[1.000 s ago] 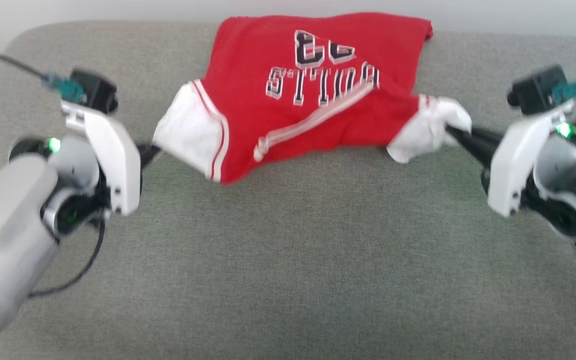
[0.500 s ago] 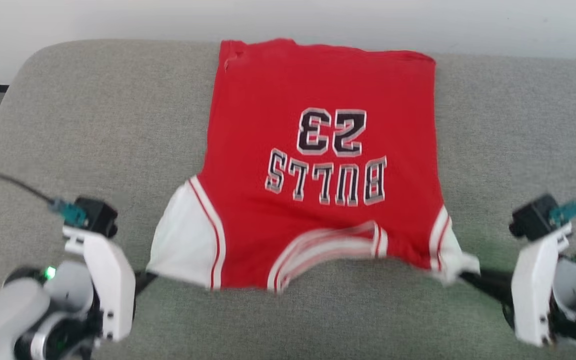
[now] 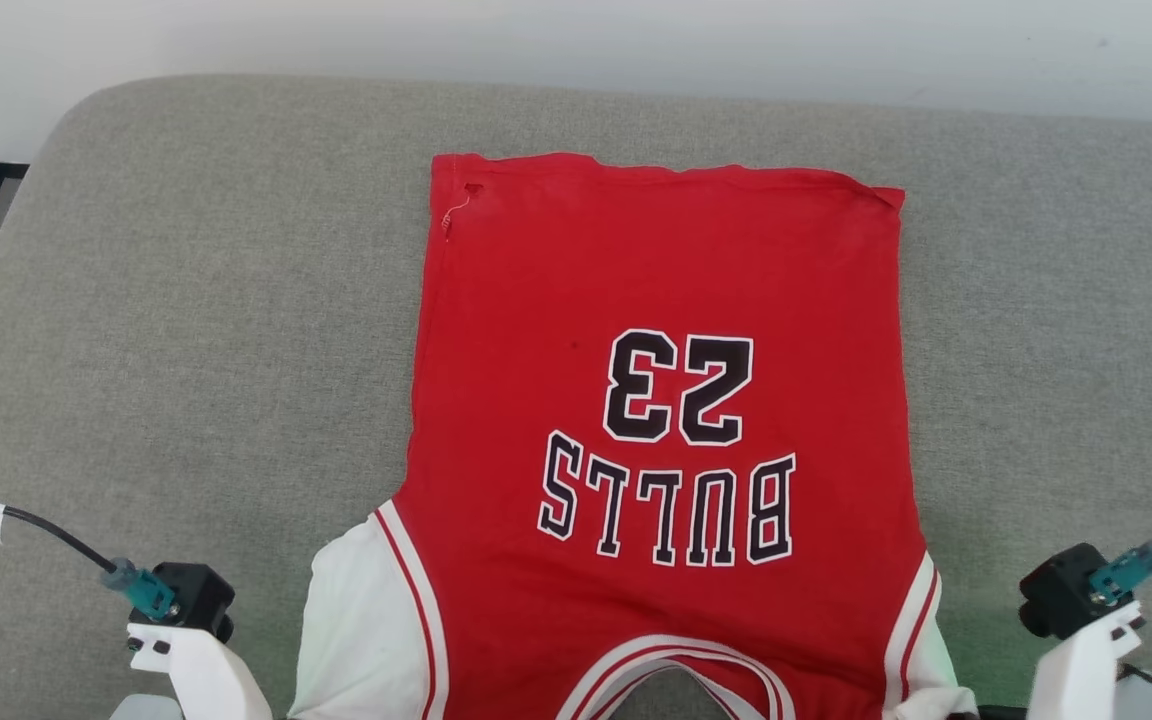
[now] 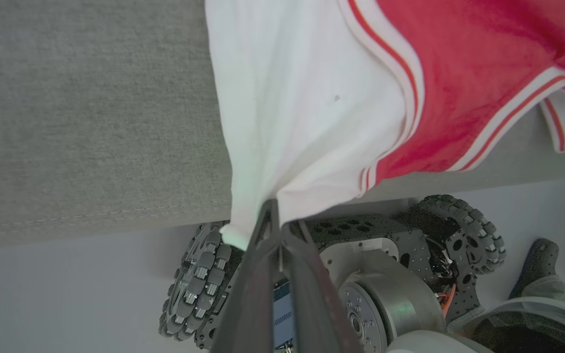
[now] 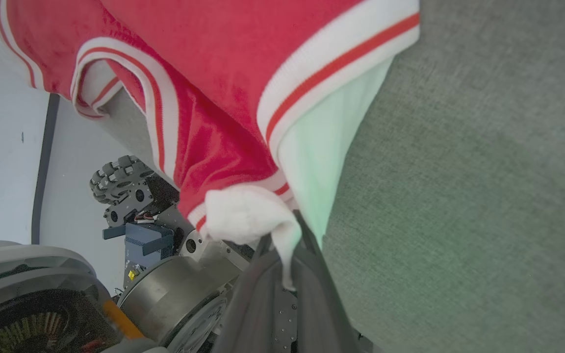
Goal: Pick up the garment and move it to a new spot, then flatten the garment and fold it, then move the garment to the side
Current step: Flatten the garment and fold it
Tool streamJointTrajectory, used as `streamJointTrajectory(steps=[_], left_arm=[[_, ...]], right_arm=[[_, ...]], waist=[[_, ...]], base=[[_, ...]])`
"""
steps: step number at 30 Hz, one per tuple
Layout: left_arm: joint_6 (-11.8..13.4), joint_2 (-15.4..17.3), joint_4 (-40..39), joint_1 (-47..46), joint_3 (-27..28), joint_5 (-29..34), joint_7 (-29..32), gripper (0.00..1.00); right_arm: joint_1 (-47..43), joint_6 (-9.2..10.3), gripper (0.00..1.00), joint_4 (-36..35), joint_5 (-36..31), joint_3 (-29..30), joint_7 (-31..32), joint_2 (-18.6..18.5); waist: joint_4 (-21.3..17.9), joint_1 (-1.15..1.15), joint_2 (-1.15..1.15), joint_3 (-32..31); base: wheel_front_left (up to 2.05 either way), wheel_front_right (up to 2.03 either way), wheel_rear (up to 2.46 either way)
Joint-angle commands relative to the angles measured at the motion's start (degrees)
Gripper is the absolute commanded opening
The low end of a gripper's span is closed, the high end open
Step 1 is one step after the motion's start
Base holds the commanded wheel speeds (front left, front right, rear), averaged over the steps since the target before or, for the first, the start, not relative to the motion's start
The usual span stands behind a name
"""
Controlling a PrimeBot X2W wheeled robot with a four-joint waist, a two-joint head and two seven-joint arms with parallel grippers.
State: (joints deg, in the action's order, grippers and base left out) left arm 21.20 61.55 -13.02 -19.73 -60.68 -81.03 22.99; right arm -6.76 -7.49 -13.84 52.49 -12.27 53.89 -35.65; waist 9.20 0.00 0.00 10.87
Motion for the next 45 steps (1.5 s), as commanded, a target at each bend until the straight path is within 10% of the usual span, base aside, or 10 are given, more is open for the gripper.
streamJointTrajectory(steps=[1,3,4,5,21,31,45], left_arm=[[0.0,-0.5,0.3,0.3,0.3,0.2,-0.8,0.0],[-0.7,-1.5,1.1,-0.1,0.4,0.7,-1.6,0.0],[-1.2,-2.0,1.6,-0.5,0.7,0.9,-2.1,0.0],[-1.5,-2.4,2.2,-0.9,0.7,1.6,-2.6,0.0],[-5.8,-8.9,6.4,-5.1,4.2,5.7,-12.5,0.0],[-9.2,-14.5,9.3,-10.9,3.4,9.2,-12.6,0.0],[-12.3,-20.0,12.6,-15.3,3.0,10.8,-13.0,0.0]], right_arm=[[-0.3,-0.01,0.02,0.1,-2.0,0.7,0.0,1.6],[-0.4,-0.01,0.2,1.2,-5.2,1.0,0.5,3.8],[0.3,-0.01,0.87,1.6,-7.1,1.2,0.2,4.7],[0.7,-0.01,1.0,2.0,-8.6,1.0,-0.1,5.7],[12.9,-0.01,1.0,-11.8,-21.0,14.9,-3.6,13.8],[41.5,-0.01,1.0,13.0,-29.8,14.8,-11.9,15.8],[58.8,0.0,1.0,45.1,-32.0,13.0,1.7,14.7]], waist=[[0.1,0.0,0.0,0.2],[0.1,0.0,0.0,0.4],[0.0,0.0,0.0,0.5],[0.0,0.0,0.0,0.6],[-0.7,0.0,0.0,5.3],[4.0,0.0,0.0,11.8],[10.1,0.0,0.0,17.6]], base=[[0.0,0.0,0.0],[0.0,0.0,0.0],[0.0,0.0,0.0],[0.0,0.0,0.0],[0.0,0.0,0.0],[0.0,0.0,0.0],[0.0,0.0,0.0]])
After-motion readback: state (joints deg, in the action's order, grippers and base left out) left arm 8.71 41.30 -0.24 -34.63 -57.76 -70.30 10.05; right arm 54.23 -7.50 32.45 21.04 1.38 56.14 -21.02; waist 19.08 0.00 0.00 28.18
